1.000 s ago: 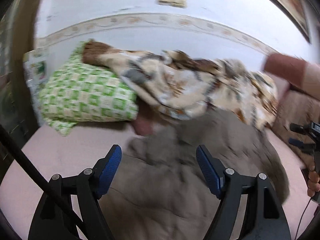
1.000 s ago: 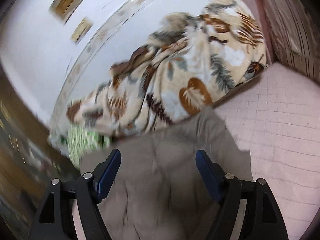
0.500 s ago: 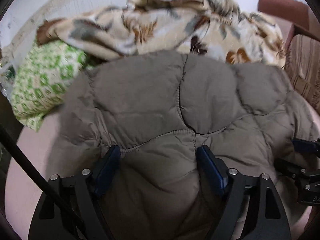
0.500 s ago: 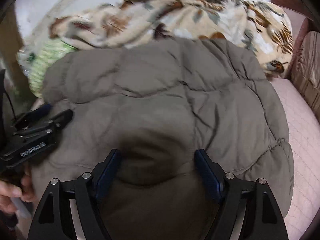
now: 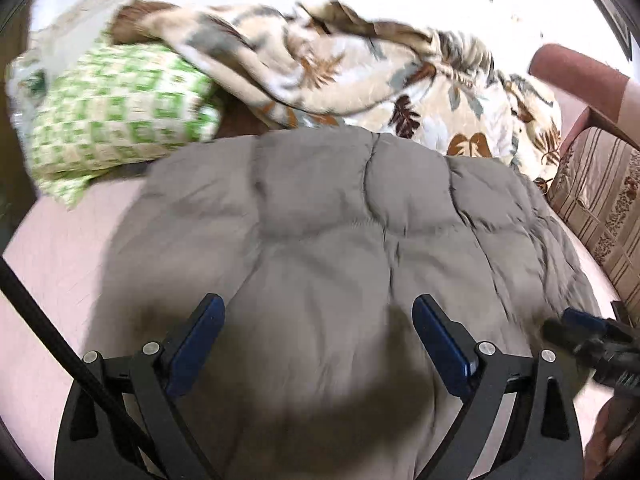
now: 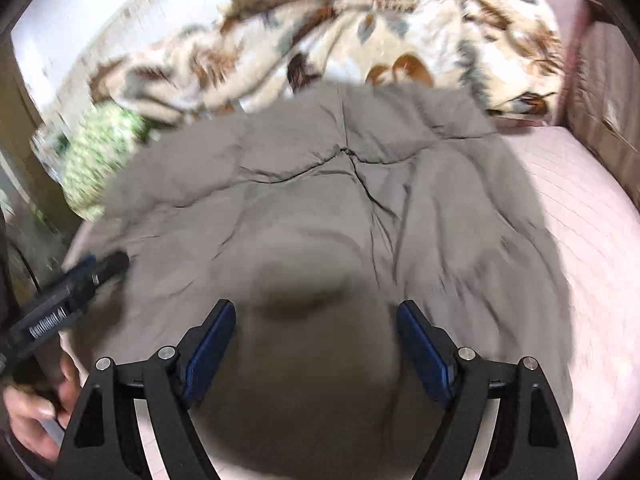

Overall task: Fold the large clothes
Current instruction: 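Press and smooth the folded jacket back with both open tools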

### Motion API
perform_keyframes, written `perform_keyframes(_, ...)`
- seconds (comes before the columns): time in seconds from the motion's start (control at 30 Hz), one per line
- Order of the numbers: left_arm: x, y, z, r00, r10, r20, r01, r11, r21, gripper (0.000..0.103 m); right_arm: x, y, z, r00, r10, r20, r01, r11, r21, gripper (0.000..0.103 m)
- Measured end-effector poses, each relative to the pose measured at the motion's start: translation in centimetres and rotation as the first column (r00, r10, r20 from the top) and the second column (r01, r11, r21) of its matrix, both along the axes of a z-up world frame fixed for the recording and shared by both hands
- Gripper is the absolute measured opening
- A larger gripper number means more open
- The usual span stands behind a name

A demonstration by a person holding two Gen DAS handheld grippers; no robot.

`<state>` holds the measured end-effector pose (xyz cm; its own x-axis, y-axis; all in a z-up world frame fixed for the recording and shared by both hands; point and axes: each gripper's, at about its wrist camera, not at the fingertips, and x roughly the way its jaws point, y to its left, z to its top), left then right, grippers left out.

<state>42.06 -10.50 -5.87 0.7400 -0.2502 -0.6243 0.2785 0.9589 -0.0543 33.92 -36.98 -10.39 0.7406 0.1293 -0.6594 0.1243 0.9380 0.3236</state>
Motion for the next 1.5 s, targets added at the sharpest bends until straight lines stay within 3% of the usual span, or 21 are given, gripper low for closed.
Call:
perform_keyframes(0.23,-7.7,4.5,-1.2,0.988,0.153,-0.006,-0.152,0.988,0.021,0.095,-6.3,0.6,1.2,0.998,-0.031,0.053,0.028,0.999,0.045,0.086)
perform_keyframes(0.4,-7.5,5.6,-1.2,0.973,0.223,0.063,-0.228,0.97,0.087,0.095,-6.4,0.4,0.7,0.997,-0.059,0.054,0.06,0.998,-0.013,0.086)
perform_keyframes(0.5,-5.6,6.8,-2.0,0.965,0.262,0.022,-0.263,0.964,0.047,0.095,-5.9,-0.9,0.1,0.993,-0.103,0.052,0.106,0.993,-0.057,0.086)
perform_keyframes(0.57,-4.3,6.9,-3.0,0.961,0.278,0.0,-0.277,0.959,0.065,0.095,-5.3,-1.8,-0.4,0.992,-0.123,0.033,0.124,0.991,-0.051,0.086)
perform_keyframes(0.7,-2.5,5.9,-5.0,0.954,0.296,-0.041,-0.289,0.95,0.122,0.097,-3.2,-2.8,-3.1,0.99,-0.116,-0.076,0.116,0.993,-0.01,0.087)
perform_keyframes(0.8,-2.5,5.4,-5.0,0.949,0.313,-0.043,-0.304,0.942,0.139,0.097,-2.4,-2.3,-3.8,0.986,-0.123,-0.109,0.119,0.992,-0.043,0.091)
perform_keyframes(0.93,-2.5,5.8,-4.8,0.947,0.315,-0.06,-0.306,0.944,0.125,0.097,-2.2,-1.9,-3.8,0.986,-0.124,-0.113,0.117,0.991,-0.067,0.094)
perform_keyframes(1.3,-3.5,5.5,-4.1,0.95,0.313,-0.016,-0.309,0.943,0.124,0.097,-3.0,-1.3,-3.3,0.988,-0.125,-0.095,0.116,0.989,-0.096,0.094)
perform_keyframes(1.5,-4.3,4.6,-3.2,0.957,0.288,0.047,-0.291,0.945,0.15,0.097,-3.3,-0.7,-2.5,0.987,-0.144,-0.068,0.135,0.983,-0.121,0.094)
